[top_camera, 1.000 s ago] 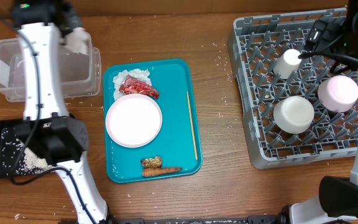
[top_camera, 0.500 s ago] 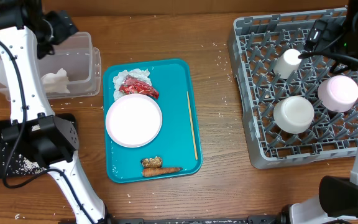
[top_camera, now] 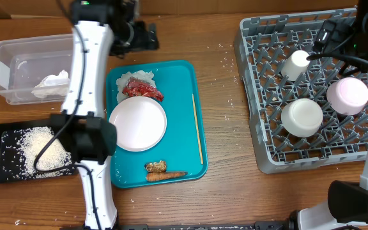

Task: Sort waste into correct bins and load items into the dishwasher
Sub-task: 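Move the left gripper back and grasp the red wrapper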

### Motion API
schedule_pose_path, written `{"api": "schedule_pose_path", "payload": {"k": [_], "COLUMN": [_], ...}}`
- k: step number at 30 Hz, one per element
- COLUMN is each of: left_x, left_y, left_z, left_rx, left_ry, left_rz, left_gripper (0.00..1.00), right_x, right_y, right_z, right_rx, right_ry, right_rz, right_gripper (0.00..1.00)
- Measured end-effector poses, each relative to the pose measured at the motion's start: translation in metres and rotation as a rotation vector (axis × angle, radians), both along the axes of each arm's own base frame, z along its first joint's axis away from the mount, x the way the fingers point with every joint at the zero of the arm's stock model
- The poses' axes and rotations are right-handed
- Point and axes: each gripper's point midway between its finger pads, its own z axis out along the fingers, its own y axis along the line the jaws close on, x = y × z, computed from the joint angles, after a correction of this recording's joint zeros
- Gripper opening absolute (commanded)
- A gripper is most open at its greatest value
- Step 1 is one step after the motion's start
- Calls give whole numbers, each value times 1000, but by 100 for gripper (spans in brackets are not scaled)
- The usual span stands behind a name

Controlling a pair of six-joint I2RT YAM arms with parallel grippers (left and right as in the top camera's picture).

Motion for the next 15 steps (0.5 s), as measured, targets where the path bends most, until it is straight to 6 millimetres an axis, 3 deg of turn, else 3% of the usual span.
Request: {"api": "schedule_pose_path", "payload": {"k": [4,8,15], "left_x": [-5,-28,-30], "left_y": [-15,-8,5], "left_z": [-39,-70,-91], "left_rx": [48,87,119], "left_ry": [94,265,359], "left_rz": [-20,69,326], "left_gripper": [88,88,89], "right_x": [0,0,0], "right_y": [0,0,0], "right_z": [0,0,0], "right_rx": [0,0,0], "right_ry": [0,0,0], "right_rz": [-1,0,0], "right_gripper": [100,100,100]}}
